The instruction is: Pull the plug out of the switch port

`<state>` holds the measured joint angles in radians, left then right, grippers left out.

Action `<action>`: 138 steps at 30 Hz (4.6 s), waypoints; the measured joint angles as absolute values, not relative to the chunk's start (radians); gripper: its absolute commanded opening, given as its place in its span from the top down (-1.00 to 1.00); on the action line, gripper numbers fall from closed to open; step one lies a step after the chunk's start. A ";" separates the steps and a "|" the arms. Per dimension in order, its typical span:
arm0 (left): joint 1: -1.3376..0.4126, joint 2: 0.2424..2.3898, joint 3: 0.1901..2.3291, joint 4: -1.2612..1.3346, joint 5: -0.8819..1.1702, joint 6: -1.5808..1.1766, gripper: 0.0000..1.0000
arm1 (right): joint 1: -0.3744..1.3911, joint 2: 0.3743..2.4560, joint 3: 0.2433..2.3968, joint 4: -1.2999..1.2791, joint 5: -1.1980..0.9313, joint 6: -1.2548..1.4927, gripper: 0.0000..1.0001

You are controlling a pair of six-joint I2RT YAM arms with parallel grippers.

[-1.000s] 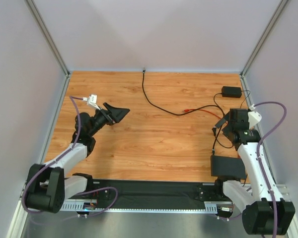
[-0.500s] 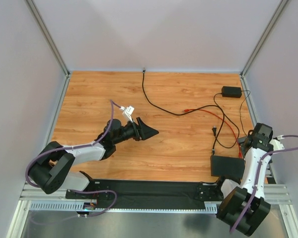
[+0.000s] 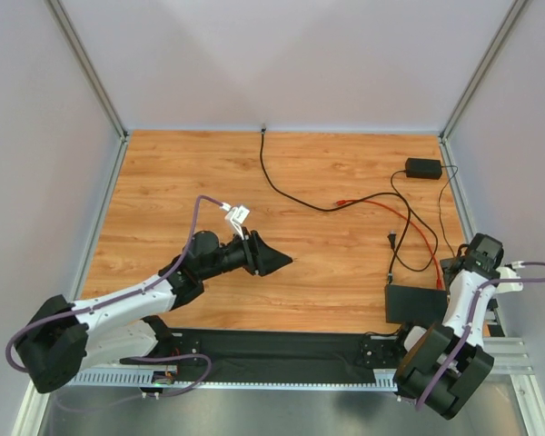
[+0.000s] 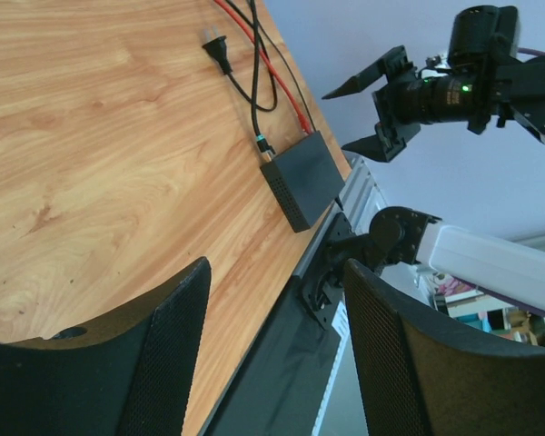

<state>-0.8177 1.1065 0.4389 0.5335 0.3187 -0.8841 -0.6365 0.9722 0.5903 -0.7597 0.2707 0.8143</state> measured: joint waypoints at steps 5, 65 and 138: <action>-0.825 0.968 0.432 0.434 0.285 -0.855 -0.33 | -0.637 0.982 0.530 -0.713 0.271 0.822 -0.68; -1.058 1.867 0.863 0.475 0.252 -0.847 -0.17 | -0.236 1.070 0.516 -0.554 -0.143 0.559 -0.75; -0.999 2.049 1.242 0.362 0.495 -0.735 -0.24 | -0.189 0.934 0.731 -0.920 -0.189 0.652 -0.54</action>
<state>-0.9989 2.0487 1.2423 0.3618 0.4953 -0.7349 -0.1886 0.9337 0.7307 -0.9203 -0.1890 0.6518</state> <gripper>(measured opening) 0.589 0.642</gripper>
